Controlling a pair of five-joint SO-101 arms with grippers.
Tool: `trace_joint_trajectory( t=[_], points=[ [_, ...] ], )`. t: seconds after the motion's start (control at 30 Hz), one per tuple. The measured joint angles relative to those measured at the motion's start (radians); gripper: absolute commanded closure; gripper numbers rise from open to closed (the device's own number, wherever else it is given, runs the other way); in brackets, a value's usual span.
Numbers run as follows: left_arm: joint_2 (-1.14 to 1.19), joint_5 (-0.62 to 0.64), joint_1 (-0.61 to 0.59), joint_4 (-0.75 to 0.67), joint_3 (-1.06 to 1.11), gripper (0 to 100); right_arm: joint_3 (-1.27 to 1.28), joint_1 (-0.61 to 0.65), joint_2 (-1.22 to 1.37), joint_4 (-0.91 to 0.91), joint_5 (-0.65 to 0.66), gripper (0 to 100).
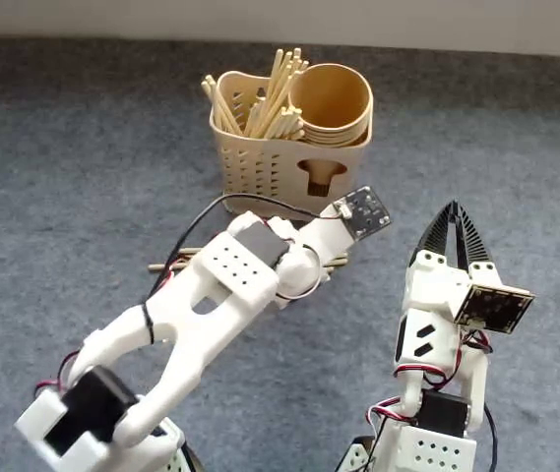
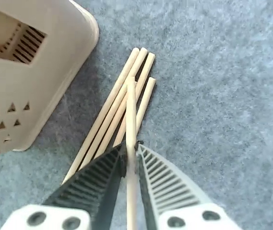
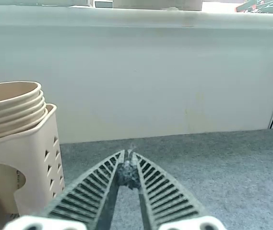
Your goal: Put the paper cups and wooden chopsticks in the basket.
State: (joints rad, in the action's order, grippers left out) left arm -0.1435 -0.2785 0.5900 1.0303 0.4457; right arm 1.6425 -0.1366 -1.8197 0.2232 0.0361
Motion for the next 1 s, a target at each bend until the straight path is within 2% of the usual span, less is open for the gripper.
trace_joint_trajectory(
  t=[0.3,0.43,0.6,0.8,0.9,1.0],
  points=[
    [-0.298,0.000,-0.002,0.077,0.000,99,0.000,0.000,0.000,0.000,0.000,97.8],
    [-0.443,0.006,-0.052,0.078,0.000,99,0.000,0.000,0.000,0.000,0.000,97.8],
    [-0.585,0.117,-0.115,0.028,0.002,99,0.000,0.000,0.000,0.000,0.000,97.8],
    [-0.701,0.192,-0.124,-0.110,0.002,99,0.000,0.000,0.000,0.000,0.000,97.8],
    [-0.726,0.212,-0.126,-0.224,0.002,99,0.000,0.000,0.000,0.000,0.000,97.8],
    [-0.729,0.239,-0.180,-0.371,0.002,99,0.000,0.000,0.000,0.000,0.000,97.8]
  ],
)
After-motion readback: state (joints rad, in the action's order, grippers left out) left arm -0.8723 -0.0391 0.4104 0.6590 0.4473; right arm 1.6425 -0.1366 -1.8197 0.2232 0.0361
